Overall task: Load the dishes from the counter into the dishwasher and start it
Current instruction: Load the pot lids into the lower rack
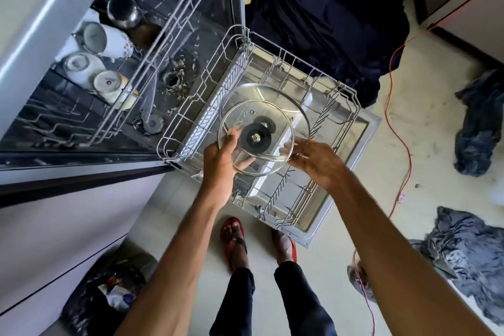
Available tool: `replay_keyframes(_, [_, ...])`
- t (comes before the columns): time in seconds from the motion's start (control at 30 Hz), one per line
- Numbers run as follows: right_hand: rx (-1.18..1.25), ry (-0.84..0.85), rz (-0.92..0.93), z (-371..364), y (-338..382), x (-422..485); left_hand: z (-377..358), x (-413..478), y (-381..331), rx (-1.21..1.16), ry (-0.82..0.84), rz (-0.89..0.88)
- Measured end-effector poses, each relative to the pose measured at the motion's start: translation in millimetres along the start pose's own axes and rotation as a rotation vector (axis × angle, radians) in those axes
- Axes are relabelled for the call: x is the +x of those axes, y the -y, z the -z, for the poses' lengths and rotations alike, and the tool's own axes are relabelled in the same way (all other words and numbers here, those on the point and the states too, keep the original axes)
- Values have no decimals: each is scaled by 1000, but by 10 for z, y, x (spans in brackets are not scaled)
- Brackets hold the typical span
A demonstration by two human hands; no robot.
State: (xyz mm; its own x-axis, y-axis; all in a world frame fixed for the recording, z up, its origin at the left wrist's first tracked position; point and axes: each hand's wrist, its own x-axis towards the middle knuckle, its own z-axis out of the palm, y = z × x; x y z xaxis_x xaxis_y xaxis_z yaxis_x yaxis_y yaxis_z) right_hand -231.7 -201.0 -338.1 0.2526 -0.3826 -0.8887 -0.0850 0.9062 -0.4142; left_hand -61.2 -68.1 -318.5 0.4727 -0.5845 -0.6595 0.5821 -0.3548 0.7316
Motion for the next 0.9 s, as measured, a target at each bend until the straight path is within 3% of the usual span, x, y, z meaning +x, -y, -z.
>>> replay_keyframes(0.13, [-80,-36,-19,182,-15,-56,192,-33,95,-40,-49,120])
replay_keyframes(0.33, [-213,-229,128,557,-125,-177,676,-220,467,43,-241,234])
replay_keyframes(0.43, [-165,-325,176,624,-173,-309,734,-331,593,129,-200,278])
replay_keyframes(0.7, [-4,-416,184,922,-351,-415,397,-242,1129,332,-182,497])
replay_keyframes(0.9, [-49,-436,168,1063,-385,-342,158,-23,1532,420,-391,530])
